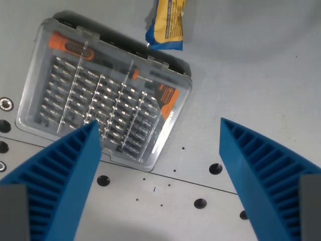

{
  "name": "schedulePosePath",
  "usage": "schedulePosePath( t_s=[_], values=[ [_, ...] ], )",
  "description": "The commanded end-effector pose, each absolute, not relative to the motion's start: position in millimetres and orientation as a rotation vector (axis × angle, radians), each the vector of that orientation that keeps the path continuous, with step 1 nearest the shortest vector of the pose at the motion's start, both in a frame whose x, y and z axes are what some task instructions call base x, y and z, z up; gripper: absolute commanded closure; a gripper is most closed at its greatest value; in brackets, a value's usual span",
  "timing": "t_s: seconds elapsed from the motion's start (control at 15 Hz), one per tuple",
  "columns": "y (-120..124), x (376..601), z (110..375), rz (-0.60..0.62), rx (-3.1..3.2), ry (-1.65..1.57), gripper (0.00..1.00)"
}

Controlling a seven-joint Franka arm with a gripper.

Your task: Move above the blue bag

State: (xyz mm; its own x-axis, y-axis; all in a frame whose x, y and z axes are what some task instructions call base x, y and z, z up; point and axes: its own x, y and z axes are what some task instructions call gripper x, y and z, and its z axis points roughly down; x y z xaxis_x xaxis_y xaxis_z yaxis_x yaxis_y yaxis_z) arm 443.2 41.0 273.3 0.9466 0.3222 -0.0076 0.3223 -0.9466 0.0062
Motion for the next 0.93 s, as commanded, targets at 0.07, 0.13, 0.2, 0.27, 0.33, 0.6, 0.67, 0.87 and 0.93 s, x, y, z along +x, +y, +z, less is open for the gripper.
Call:
schedulePosePath(
  t_s=[0.07, 0.13, 0.2, 0.27, 0.33, 0.6, 0.67, 0.87, 0.93],
  values=[
    [41.0, 443.3, 274.7, -0.005, 3.092, 0.512, 0.00],
    [41.0, 443.3, 274.7, -0.004, 3.092, 0.512, 0.00],
    [41.0, 443.3, 274.7, -0.004, 3.092, 0.512, 0.00],
    [41.0, 443.4, 274.6, -0.004, 3.092, 0.510, 0.00],
    [41.0, 443.5, 274.5, -0.004, 3.092, 0.509, 0.00],
    [41.2, 445.0, 272.8, -0.004, 3.092, 0.493, 0.00],
    [41.3, 445.8, 271.9, -0.002, 3.092, 0.486, 0.00],
    [41.8, 449.6, 267.9, 0.002, 3.093, 0.457, 0.00],
    [41.9, 451.4, 266.2, 0.001, 3.092, 0.446, 0.00]
  ],
)
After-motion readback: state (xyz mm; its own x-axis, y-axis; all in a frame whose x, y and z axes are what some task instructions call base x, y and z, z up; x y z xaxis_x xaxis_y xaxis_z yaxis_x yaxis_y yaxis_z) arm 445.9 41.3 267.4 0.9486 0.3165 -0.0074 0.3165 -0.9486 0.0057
